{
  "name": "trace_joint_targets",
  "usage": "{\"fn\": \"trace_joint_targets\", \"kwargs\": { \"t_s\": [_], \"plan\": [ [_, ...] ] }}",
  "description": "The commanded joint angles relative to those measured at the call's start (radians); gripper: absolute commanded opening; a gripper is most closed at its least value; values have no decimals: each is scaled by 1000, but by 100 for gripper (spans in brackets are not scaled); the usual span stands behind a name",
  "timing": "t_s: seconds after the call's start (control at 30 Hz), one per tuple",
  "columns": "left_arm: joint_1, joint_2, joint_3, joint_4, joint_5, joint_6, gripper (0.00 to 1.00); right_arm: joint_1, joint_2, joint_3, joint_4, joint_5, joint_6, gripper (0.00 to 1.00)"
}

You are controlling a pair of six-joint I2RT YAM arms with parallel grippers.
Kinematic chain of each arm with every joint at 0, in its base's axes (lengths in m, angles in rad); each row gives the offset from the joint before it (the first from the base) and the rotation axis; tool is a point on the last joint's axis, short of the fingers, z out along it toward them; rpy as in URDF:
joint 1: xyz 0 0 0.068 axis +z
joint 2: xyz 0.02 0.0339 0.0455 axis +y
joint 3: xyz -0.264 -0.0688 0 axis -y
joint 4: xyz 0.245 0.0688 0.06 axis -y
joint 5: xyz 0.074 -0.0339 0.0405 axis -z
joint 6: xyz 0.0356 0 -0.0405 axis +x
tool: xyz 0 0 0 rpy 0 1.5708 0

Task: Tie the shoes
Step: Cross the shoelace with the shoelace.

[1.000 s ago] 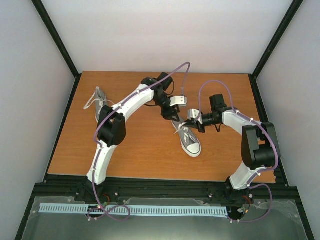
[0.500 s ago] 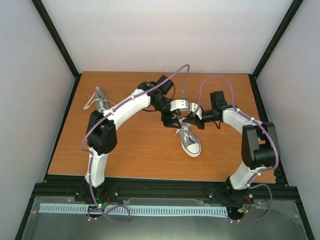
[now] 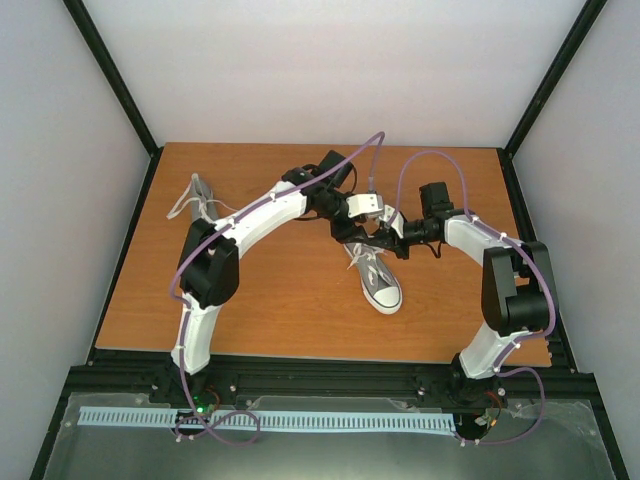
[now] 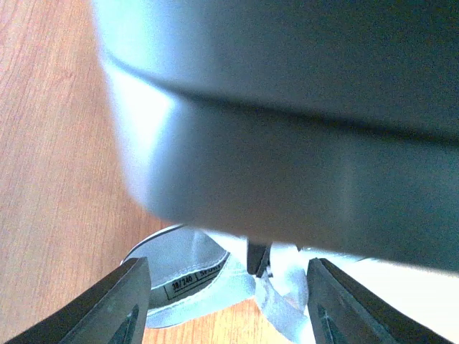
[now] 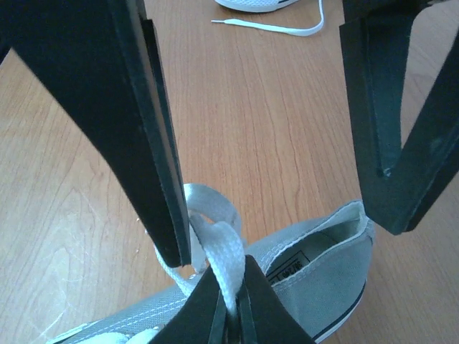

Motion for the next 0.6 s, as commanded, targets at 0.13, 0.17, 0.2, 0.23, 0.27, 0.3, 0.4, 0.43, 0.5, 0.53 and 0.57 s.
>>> {"fn": "trace_joint_targets", "kwargs": {
  "t_s": [0.13, 0.17, 0.2, 0.23, 0.27, 0.3, 0.4, 0.43, 0.5, 0.53, 0.57],
  "plan": [
    [0, 18, -30, -54, 25, 53, 59, 5, 2, 24, 2, -24, 3, 3],
    [0, 20, -32, -62, 32, 58, 59, 5, 4, 23, 2, -23, 5, 3],
    [0, 21, -33, -69, 35, 61, 59, 5, 3, 22, 3, -21, 5, 3],
    [0, 23, -35, -74, 39, 64, 59, 5, 4, 22, 3, -19, 7, 3],
    [1, 23, -38, -78, 46, 65, 59, 5, 3, 24, 3, -17, 10, 3],
    [4, 23, -38, -79, 59, 66, 59, 5, 3, 23, 2, -15, 9, 3],
    [27, 18, -39, -64, 131, 30, 64, 5, 4, 24, 6, -13, 13, 3],
    [40, 14, -42, -37, 165, -5, 67, 5, 3, 22, 10, -14, 15, 3],
    [73, -3, -88, 75, 252, -114, 68, 5, 4, 21, 15, -17, 19, 3],
    [91, -10, -111, 132, 288, -158, 69, 5, 5, 22, 16, -16, 20, 3],
    [95, -11, -125, 160, 310, -178, 68, 5, 6, 24, 15, -16, 21, 3]
  ]
}}
